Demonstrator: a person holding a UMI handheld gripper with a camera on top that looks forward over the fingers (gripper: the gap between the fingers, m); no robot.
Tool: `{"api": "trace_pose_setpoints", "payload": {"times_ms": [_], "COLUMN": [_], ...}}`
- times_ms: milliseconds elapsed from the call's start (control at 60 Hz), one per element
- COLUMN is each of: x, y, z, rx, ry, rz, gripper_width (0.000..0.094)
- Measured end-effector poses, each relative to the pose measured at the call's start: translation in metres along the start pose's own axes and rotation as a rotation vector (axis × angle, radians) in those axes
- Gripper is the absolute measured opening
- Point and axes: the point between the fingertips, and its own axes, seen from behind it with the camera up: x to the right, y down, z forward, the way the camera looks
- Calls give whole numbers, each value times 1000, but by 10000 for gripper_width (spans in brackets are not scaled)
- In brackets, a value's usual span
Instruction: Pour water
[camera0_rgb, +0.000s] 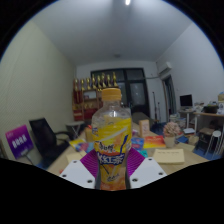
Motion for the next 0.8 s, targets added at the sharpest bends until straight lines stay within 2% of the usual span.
{"api": "trace_pose_setpoints", "payload": {"times_ms": [67, 100, 200, 233, 267, 300, 467, 567, 600, 650, 700, 800], "x": [29, 44, 62, 65, 68, 69, 76, 75, 68, 65, 60, 63], "y": [36, 58, 90, 95, 107, 97, 100, 100, 98, 102, 95, 74], "z": [-3, 18, 11, 47, 47, 48, 48, 47, 45, 35, 22, -11], "rx": [-63, -90, -109, -120, -143, -91, -61, -73, -103, -150, -147, -119], "ry": [38, 50, 55, 60, 55, 50, 35, 22, 26, 28, 14, 28], "rz": [-44, -63, -119, -127, -126, -111, -50, -65, -59, -44, -40, -87], "gripper_width": [337, 336, 344, 351, 358, 364, 368, 510, 553, 700, 856, 826]}}
